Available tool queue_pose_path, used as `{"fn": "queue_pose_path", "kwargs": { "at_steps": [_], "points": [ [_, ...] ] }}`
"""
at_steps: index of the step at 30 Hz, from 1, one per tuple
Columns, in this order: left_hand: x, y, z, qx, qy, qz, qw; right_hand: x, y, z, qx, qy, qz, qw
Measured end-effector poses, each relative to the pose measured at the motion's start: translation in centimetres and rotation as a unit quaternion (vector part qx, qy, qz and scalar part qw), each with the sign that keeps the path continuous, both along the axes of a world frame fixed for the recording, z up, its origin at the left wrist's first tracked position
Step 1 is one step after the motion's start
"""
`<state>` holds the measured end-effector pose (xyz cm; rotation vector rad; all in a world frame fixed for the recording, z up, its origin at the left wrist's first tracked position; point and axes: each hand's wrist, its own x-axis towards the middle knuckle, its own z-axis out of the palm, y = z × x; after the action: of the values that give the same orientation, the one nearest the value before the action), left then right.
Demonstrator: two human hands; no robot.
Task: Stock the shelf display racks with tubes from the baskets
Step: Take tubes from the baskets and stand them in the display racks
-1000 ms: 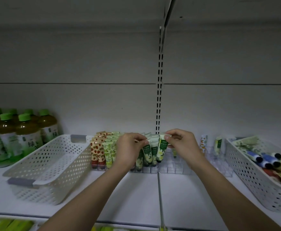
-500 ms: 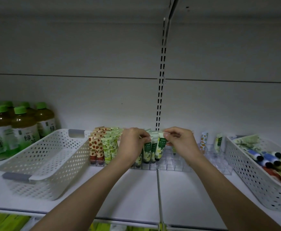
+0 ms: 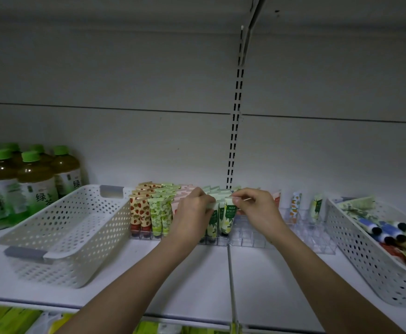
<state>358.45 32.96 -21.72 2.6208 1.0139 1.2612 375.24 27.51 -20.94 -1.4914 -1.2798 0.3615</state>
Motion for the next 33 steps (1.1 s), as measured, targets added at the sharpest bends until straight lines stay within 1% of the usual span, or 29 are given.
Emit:
{"fn": "queue_pose_path", "kwargs": {
  "at_steps": [6,11,16,18,20,22,24,28,33],
  "points": [
    [0.0,0.0,-0.3,-0.013,0.000,0.003,1.000,-0.9,0.2,0.0,-0.021,-0.088,0.008,0.996],
    [-0.1,0.0,-0.4,-0.019,-0.003,0.000,1.000,-1.5,0.4,-0.3,-0.047,-0.174,0.008,0.984],
    [-0.3,0.1,-0.3,-0.027,0.001,0.004,1.000,-1.5,0.6,0.1,-0.066,-0.183,0.014,0.981],
    [-0.4,0.0,0.1,-0.024,-0.014,0.003,1.000,-1.2,0.4,0.8,-0.050,-0.175,0.011,0.983],
    [-0.4,-0.1,1.0,-0.014,-0.028,0.004,1.000,-0.5,0.0,1.8,-0.029,-0.149,-0.002,0.988],
    [-0.4,-0.3,2.3,0.004,-0.031,0.009,0.999,0.2,-0.5,3.2,-0.019,-0.146,-0.019,0.989],
    [-0.2,-0.5,3.7,0.010,-0.017,0.013,1.000,0.9,-1.2,4.5,-0.028,-0.164,-0.033,0.986],
    [0.1,-1.2,5.7,-0.025,0.054,0.000,0.998,1.7,-3.4,6.6,-0.070,-0.200,-0.039,0.976],
    [0.3,-3.1,6.6,-0.084,0.113,-0.041,0.989,1.7,-7.4,8.5,-0.136,-0.292,-0.067,0.944]
  ]
}}
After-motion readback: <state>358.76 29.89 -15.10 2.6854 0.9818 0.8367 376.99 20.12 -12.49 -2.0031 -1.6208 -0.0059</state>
